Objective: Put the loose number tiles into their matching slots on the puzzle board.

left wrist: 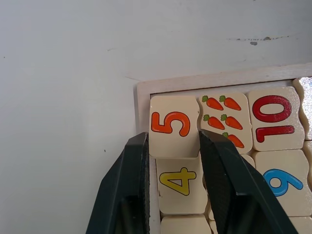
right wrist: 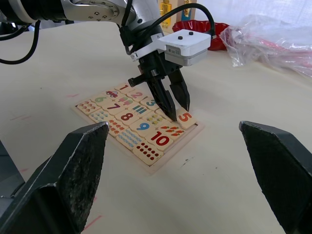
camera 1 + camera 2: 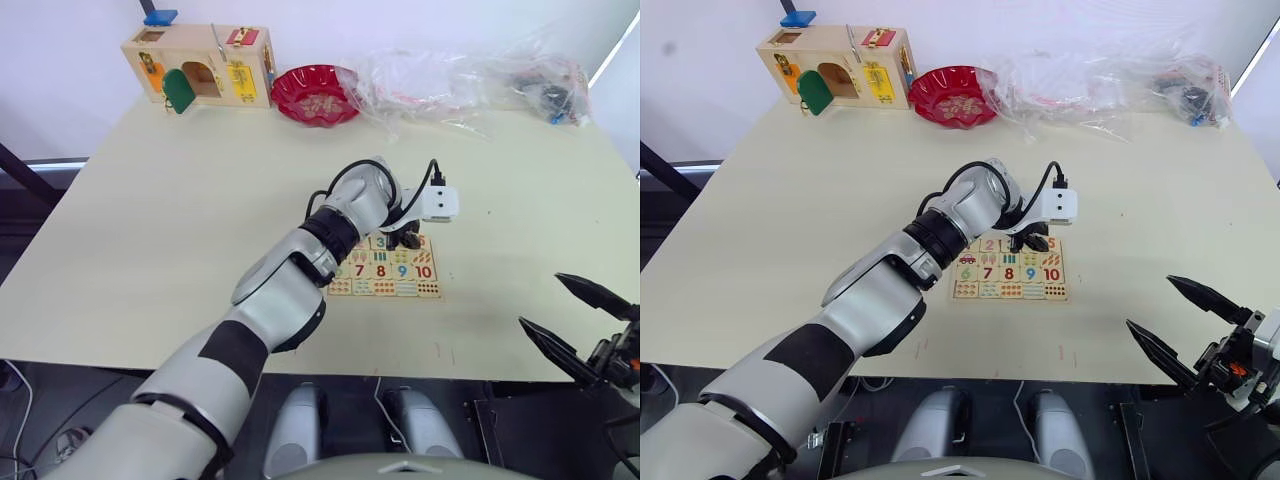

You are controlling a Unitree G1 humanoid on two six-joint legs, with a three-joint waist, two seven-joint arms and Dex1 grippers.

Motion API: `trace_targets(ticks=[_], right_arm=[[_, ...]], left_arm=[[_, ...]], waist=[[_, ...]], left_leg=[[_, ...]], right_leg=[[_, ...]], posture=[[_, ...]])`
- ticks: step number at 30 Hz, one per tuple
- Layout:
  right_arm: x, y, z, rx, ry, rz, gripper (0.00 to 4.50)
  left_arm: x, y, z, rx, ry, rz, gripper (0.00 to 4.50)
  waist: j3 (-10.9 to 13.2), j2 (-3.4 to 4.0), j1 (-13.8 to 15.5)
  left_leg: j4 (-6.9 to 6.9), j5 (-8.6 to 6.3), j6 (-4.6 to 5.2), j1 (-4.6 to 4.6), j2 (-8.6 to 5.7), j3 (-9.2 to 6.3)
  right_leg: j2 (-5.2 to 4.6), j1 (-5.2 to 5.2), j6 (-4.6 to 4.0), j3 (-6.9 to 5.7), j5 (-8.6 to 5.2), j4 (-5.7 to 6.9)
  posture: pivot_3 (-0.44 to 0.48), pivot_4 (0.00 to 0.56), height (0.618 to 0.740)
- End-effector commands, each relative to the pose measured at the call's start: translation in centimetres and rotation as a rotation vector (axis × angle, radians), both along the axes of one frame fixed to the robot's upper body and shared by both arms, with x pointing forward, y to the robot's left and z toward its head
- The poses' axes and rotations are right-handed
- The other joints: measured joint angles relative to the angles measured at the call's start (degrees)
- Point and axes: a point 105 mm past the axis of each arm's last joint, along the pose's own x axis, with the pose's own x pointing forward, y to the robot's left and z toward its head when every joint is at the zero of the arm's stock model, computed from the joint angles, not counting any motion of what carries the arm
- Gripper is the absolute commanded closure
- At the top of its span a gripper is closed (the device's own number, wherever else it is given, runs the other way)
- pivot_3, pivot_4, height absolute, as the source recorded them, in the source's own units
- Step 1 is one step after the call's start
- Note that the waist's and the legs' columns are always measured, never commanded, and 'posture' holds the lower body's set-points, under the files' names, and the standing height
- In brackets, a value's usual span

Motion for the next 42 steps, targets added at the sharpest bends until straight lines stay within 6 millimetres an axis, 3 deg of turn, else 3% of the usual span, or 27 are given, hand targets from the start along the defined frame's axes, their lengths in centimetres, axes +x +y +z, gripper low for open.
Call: trace_targets(ticks=[1, 10, 11, 16, 17, 25, 29, 32, 35, 42], right_arm=[[-0.2, 0.4, 0.8, -0.011, -0.036, 0.013, 0.0], [-0.2, 0.4, 0.8, -0.01, -0.035, 0.011, 0.0], [-0.2, 0.4, 0.8, -0.01, -0.035, 0.011, 0.0], [-0.2, 0.4, 0.8, -0.009, -0.035, 0.011, 0.0], [-0.3, 0.5, 0.8, -0.008, -0.036, 0.011, 0.0], [-0.2, 0.6, 0.8, -0.004, -0.04, 0.011, 0.0], [-0.1, 0.6, 0.7, -0.002, -0.042, 0.01, 0.0], [-0.1, 0.5, 0.7, -0.003, -0.042, 0.01, 0.0], [-0.1, 0.6, 0.7, -0.002, -0.041, 0.01, 0.0], [-0.2, 0.6, 0.6, -0.001, -0.037, 0.009, 0.0]], left_arm=[[-0.3, -0.9, 0.9, -0.02, -0.017, -0.029, 3.51], [-0.5, -1.0, 0.8, -0.023, -0.011, -0.03, 3.51], [-0.5, -1.0, 0.8, -0.025, -0.01, -0.029, 2.45], [-0.5, -1.1, 1.1, -0.041, -0.003, -0.03, 0.15], [-0.5, -1.0, 1.4, -0.05, -0.002, -0.026, 0.03], [0.1, 0.1, 5.9, -0.277, 0.102, 0.034, 0.03], [0.4, 1.5, 5.7, -0.334, 0.139, 0.016, 0.03], [0.7, 2.2, 4.7, -0.327, 0.075, -0.041, 0.03], [0.6, 2.6, 3.5, -0.343, 0.069, -0.071, 0.78], [0.8, 2.4, 1.8, -0.374, 0.023, -0.084, 4.26]], waist=[[0.0, 0.0, 0.01], [0.0, 0.0, 0.0], [0.0, 0.0, 0.0], [0.0, 0.0, 0.0], [0.0, 0.01, 0.0], [-0.01, 0.02, -0.07], [-0.03, 0.05, -0.03], [-0.03, 0.05, -0.02], [-0.04, 0.05, 0.0], [-0.04, 0.06, 0.03]], left_leg=[[0.0, 0.0, 0.0, 0.0, 0.0, 0.0], [0.01, 0.0, 0.0, 0.0, 0.0, 0.0], [0.01, 0.0, 0.0, 0.0, 0.0, -0.01], [0.02, 0.0, 0.0, 0.0, 0.0, -0.01], [0.02, 0.0, 0.0, 0.0, 0.0, -0.01], [0.04, 0.0, 0.0, 0.0, 0.0, -0.05], [0.04, 0.0, 0.0, 0.03, 0.0, -0.04], [0.05, 0.0, 0.0, 0.04, 0.0, -0.04], [0.08, 0.0, 0.0, 0.01, 0.0, -0.05], [0.19, 0.0, 0.0, -0.02, 0.0, -0.07]], right_leg=[[0.0, 0.0, 0.0, 0.0, 0.0, 0.0], [0.0, 0.0, 0.0, 0.0, 0.0, 0.0], [0.0, 0.0, 0.01, 0.0, 0.01, 0.0], [0.0, 0.0, 0.02, 0.0, 0.01, 0.01], [0.0, 0.0, 0.02, 0.0, 0.01, 0.01], [0.01, 0.0, 0.01, -0.03, 0.01, 0.07], [0.0, 0.02, 0.06, -0.03, 0.04, 0.07], [0.0, 0.03, 0.06, -0.03, 0.05, 0.08], [0.0, 0.02, 0.08, -0.03, 0.06, 0.09], [0.0, 0.03, 0.09, -0.04, 0.07, 0.13]], posture=[[0.0, 0.15, 0.74], [0.0, 0.15, 0.74], [0.0, 0.15, 0.74], [0.0, 0.15, 0.74], [0.0, 0.15, 0.74], [0.0, 0.15, 0.74], [0.0, 0.15, 0.74], [0.0, 0.15, 0.74], [0.0, 0.15, 0.74], [0.0, 0.15, 0.74]])
